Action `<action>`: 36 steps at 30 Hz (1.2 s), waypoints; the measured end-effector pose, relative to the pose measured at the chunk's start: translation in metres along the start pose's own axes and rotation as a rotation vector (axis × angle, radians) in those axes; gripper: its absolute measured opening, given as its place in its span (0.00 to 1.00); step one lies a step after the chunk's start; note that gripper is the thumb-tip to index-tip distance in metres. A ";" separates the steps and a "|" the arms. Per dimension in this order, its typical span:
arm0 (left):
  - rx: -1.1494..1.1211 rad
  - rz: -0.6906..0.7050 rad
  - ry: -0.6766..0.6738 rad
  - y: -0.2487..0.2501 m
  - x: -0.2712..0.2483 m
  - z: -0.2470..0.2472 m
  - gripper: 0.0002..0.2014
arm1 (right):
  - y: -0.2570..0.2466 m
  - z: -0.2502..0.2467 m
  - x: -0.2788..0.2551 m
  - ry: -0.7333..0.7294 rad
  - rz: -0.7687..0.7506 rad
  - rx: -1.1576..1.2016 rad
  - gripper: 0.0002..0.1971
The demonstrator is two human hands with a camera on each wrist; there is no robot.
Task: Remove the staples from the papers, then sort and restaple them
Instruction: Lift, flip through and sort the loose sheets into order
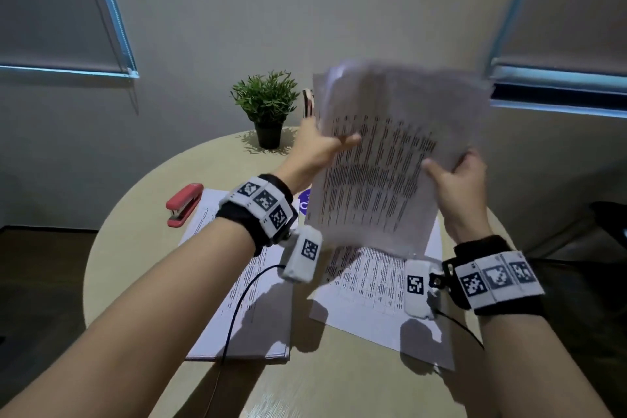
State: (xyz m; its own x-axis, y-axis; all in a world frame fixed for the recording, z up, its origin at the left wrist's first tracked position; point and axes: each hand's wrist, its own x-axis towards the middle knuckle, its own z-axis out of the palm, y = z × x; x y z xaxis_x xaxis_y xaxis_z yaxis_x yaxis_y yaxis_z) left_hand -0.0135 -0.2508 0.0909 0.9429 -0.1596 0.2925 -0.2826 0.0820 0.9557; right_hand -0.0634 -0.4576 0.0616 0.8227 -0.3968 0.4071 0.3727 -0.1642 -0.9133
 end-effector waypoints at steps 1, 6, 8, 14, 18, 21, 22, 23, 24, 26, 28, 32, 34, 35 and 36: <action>0.042 -0.058 -0.022 -0.015 -0.003 -0.003 0.23 | 0.008 0.001 -0.005 -0.048 0.071 -0.051 0.17; 0.126 -0.165 0.093 -0.044 -0.012 -0.022 0.08 | 0.058 -0.015 -0.010 0.057 0.400 -0.449 0.22; 0.158 -0.192 0.140 -0.037 -0.011 -0.032 0.04 | 0.079 -0.029 -0.015 0.090 0.591 -0.803 0.30; 0.277 -0.310 0.288 -0.045 -0.012 -0.067 0.03 | 0.110 -0.018 -0.032 -0.172 0.793 -1.267 0.54; 0.327 -0.367 0.314 -0.060 -0.022 -0.086 0.06 | 0.112 -0.007 -0.022 -0.218 0.852 -1.219 0.51; 0.338 -0.375 0.312 -0.067 -0.025 -0.098 0.08 | 0.117 -0.009 -0.018 -0.301 0.832 -1.170 0.25; 0.335 -0.378 0.308 -0.068 -0.026 -0.101 0.09 | 0.116 -0.011 -0.018 -0.302 0.835 -1.170 0.20; 0.336 -0.384 0.304 -0.069 -0.026 -0.104 0.09 | 0.112 -0.013 -0.019 -0.288 0.842 -1.173 0.22; 0.335 -0.388 0.295 -0.069 -0.027 -0.105 0.09 | 0.109 -0.014 -0.020 -0.263 0.858 -1.193 0.26; 0.340 -0.392 0.279 -0.070 -0.029 -0.107 0.09 | 0.105 -0.012 -0.024 -0.198 0.879 -1.223 0.29; 0.342 -0.386 0.270 -0.070 -0.030 -0.108 0.09 | 0.103 -0.005 -0.024 -0.199 0.864 -1.219 0.27; 0.340 -0.373 0.254 -0.069 -0.032 -0.108 0.08 | 0.110 0.000 -0.022 -0.166 0.891 -1.086 0.38; 0.333 -0.372 0.251 -0.068 -0.033 -0.109 0.07 | 0.108 -0.004 -0.022 -0.186 0.911 -1.008 0.27; 0.327 -0.370 0.251 -0.068 -0.034 -0.110 0.07 | 0.109 -0.007 -0.022 -0.176 0.907 -0.963 0.20; 0.324 -0.372 0.248 -0.068 -0.035 -0.112 0.07 | 0.112 -0.012 -0.020 -0.147 0.902 -0.908 0.18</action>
State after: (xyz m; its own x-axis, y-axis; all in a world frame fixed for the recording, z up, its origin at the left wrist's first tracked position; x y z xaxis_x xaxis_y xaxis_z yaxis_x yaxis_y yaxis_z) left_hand -0.0071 -0.1411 0.0121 0.9917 0.1201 -0.0460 0.0749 -0.2487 0.9657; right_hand -0.0436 -0.4791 -0.0487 0.6906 -0.5951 -0.4110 -0.7134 -0.4668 -0.5226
